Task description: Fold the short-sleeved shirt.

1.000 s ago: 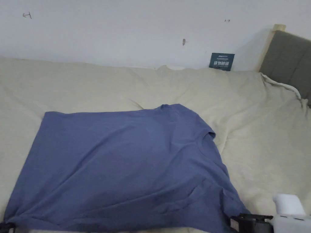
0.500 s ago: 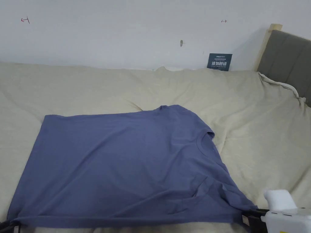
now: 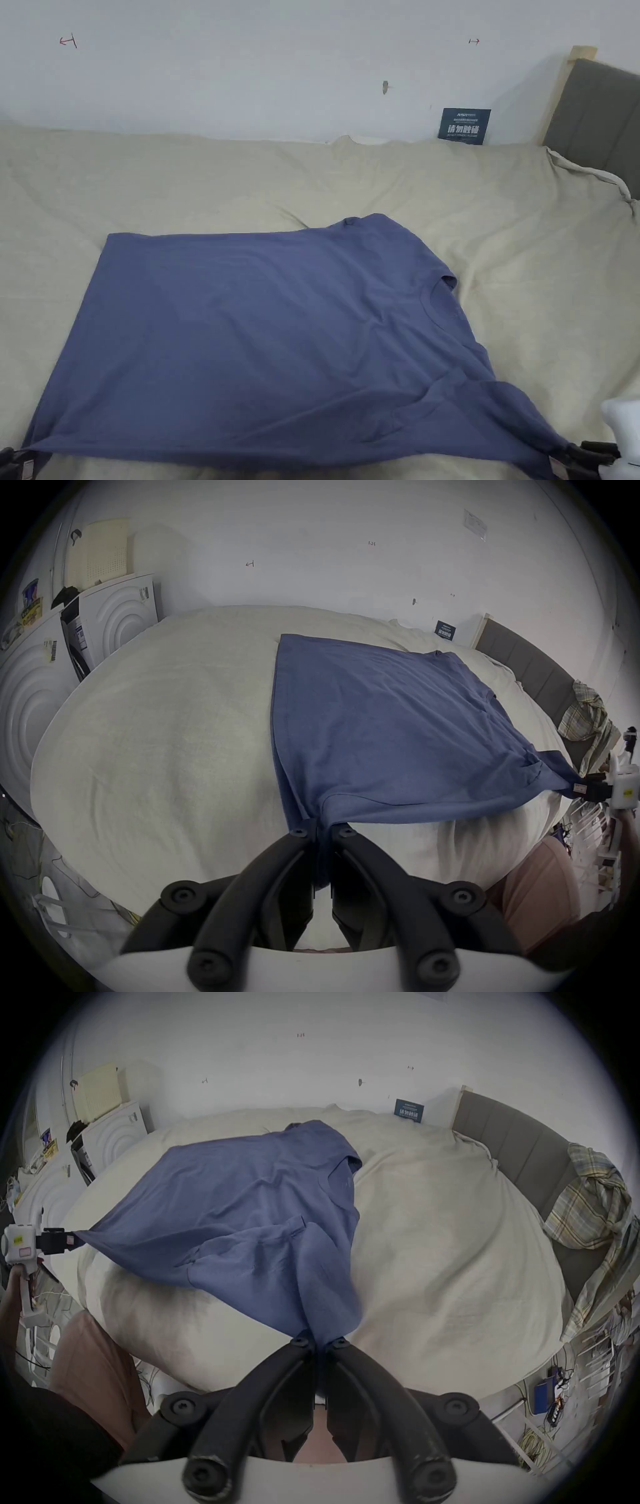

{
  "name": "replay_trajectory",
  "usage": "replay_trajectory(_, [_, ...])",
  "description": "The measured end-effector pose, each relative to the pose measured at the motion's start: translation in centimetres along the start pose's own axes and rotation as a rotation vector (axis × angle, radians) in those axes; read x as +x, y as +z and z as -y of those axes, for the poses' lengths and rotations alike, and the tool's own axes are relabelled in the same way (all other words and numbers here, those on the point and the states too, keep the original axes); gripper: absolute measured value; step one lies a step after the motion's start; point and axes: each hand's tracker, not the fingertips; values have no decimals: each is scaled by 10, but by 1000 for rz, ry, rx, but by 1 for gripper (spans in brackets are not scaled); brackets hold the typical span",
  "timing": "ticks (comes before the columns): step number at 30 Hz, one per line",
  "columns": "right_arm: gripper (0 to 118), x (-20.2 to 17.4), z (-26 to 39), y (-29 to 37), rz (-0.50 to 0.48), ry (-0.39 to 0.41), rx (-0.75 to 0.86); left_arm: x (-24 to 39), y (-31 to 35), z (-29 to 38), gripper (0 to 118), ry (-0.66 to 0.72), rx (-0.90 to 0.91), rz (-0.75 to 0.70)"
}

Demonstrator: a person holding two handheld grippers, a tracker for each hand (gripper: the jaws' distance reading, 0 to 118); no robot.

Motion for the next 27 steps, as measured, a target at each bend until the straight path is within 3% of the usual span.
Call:
replay_trajectory(8, [0, 4, -11, 11, -46, -88, 59, 1, 11, -8, 8, 16, 56, 22])
replay_trajectory(16, [0, 11, -66, -3, -67, -109, 123, -1, -5, -52, 8, 54, 85, 20])
replay_trajectory(22, [0, 37, -143, -49, -67, -129, 131, -8, -43, -110, 8, 97, 82, -18])
replay_trajectory(27, [0, 46, -204, -118, -72, -168, 45, -19, -97, -154, 8, 143, 18, -63])
